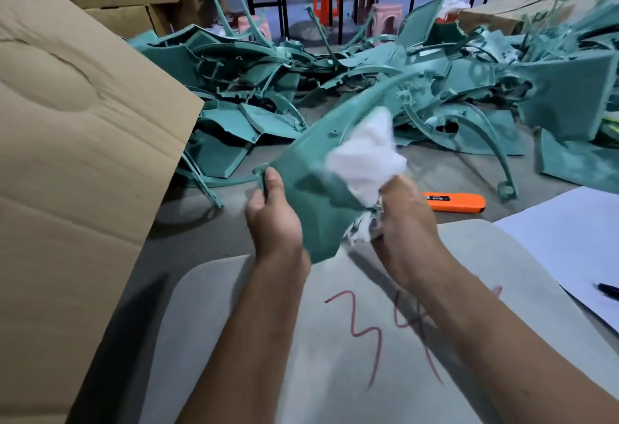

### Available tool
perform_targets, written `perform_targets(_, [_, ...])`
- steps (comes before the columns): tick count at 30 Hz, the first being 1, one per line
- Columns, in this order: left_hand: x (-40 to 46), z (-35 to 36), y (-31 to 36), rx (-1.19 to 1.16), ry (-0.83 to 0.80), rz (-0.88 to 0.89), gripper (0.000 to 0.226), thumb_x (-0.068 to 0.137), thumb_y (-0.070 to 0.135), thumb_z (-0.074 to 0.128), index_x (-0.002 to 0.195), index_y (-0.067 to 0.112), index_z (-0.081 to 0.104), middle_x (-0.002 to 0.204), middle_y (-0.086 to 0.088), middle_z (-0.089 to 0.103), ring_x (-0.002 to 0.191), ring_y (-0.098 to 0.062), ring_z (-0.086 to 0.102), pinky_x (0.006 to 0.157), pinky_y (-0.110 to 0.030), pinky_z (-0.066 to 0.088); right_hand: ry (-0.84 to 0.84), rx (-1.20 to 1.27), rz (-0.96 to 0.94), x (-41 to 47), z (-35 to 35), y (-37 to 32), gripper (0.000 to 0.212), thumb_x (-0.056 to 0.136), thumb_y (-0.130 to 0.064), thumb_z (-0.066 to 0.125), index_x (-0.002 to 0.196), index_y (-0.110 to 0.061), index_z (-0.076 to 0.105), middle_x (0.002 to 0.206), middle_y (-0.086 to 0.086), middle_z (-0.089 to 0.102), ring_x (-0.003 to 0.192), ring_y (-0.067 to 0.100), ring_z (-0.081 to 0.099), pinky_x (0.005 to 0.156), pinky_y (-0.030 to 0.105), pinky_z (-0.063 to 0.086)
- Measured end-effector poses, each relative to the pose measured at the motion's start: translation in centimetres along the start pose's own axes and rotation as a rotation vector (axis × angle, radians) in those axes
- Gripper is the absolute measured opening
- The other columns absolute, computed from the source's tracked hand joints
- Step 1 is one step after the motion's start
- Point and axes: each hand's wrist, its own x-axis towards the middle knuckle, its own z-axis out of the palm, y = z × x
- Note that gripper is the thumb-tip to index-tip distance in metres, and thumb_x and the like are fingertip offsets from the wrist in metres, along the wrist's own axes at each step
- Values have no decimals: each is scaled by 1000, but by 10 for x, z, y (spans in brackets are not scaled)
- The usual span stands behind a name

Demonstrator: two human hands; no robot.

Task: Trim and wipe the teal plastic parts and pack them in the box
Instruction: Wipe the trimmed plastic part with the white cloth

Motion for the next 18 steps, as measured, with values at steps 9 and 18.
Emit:
perform_targets(9, [2, -7, 4, 15, -342, -247, 36, 101, 40, 57, 122, 13, 69, 114, -15, 75, 101, -35, 74, 86, -51, 61, -126, -311, -326, 4, -18, -20, 42, 98, -35, 52, 59, -18, 60, 51, -16, 50, 45, 4, 42, 43, 20, 35])
perform_targets(18, [14, -25, 3, 786, -443, 750, 51, 99, 55, 45, 72, 12, 50, 55, 6, 43, 53, -11, 39, 51, -41, 34, -228, -48, 147, 6, -34, -24, 23, 93, -35, 66, 79, -22, 80, 82, 8, 75, 72, 23, 71, 67, 33, 60])
